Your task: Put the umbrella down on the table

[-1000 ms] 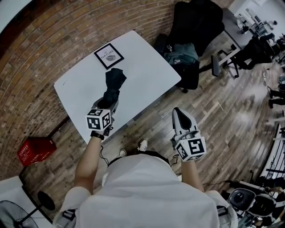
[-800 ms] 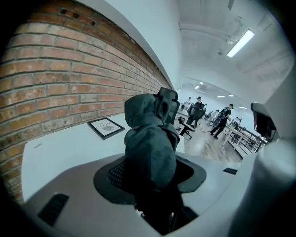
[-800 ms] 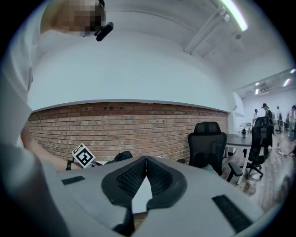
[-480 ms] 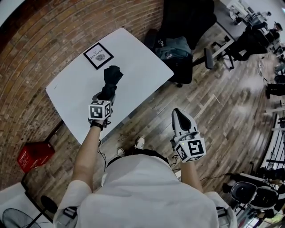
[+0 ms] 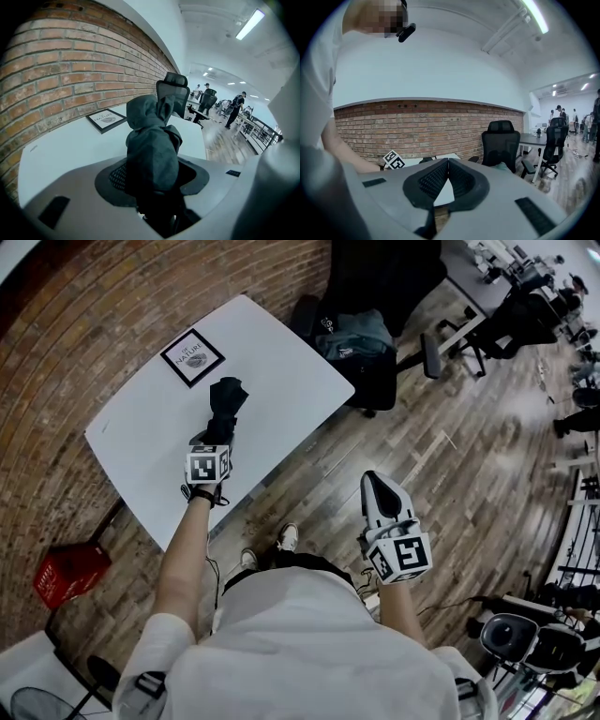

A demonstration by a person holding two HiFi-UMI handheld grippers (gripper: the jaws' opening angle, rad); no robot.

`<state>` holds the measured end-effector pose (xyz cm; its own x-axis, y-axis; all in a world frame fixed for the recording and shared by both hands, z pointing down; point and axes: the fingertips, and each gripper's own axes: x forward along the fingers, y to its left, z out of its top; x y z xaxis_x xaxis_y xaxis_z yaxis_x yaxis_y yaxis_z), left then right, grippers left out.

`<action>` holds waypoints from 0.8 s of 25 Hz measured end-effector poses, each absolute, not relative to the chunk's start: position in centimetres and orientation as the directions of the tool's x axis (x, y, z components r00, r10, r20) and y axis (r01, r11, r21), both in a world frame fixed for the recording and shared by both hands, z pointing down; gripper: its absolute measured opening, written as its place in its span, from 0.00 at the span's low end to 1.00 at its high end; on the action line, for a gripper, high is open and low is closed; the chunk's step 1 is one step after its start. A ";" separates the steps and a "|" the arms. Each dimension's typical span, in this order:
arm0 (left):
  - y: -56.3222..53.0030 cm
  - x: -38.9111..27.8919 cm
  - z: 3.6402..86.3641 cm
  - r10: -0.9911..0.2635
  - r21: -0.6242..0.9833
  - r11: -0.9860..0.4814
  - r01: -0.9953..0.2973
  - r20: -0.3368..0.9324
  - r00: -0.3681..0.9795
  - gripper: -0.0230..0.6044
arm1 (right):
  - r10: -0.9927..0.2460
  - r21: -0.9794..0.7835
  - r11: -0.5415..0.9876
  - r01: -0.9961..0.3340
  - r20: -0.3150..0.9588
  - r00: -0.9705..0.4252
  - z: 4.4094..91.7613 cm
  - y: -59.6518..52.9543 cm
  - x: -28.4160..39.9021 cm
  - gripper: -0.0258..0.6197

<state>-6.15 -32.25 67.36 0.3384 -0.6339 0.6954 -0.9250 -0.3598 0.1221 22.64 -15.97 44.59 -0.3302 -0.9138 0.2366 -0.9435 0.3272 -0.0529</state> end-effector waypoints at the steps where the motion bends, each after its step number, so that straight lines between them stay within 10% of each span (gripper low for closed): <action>1: -32.5 -6.1 67.6 -0.636 0.118 -0.355 -0.927 0.696 0.332 0.39 | -0.914 -0.051 0.327 -0.944 0.239 -0.329 44.6 -15.9 22.8 0.07; 20: -34.6 -7.1 71.9 -0.580 0.040 -0.306 -0.951 0.784 0.219 0.39 | -0.913 -0.047 0.306 -0.951 0.269 -0.307 45.6 -15.4 25.8 0.07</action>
